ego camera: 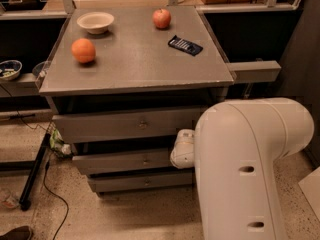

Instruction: Close middle drawer

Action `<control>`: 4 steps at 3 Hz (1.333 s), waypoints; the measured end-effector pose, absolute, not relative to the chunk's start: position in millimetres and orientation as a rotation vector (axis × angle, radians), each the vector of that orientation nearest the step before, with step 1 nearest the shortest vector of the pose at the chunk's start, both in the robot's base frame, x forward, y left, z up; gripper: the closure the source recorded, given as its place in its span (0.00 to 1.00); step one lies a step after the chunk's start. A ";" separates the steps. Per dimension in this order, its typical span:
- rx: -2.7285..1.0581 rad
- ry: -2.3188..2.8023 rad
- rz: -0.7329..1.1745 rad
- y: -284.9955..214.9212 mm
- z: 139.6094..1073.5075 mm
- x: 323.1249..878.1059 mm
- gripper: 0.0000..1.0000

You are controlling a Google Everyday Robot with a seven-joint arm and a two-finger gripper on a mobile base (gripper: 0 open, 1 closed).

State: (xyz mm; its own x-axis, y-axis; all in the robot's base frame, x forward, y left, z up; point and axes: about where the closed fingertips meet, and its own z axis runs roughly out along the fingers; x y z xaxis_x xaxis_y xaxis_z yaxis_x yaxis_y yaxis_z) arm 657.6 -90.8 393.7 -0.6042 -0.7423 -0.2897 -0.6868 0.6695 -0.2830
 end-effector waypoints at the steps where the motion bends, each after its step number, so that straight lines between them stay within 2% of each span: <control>1: -1.122 2.503 -0.200 -91.2 393.7 657.0 0.97; 4: -1.122 2.503 -0.200 -91.2 393.6 657.0 0.28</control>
Offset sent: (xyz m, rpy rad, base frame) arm -0.0006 -0.0005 0.0000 0.0000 0.0000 0.0000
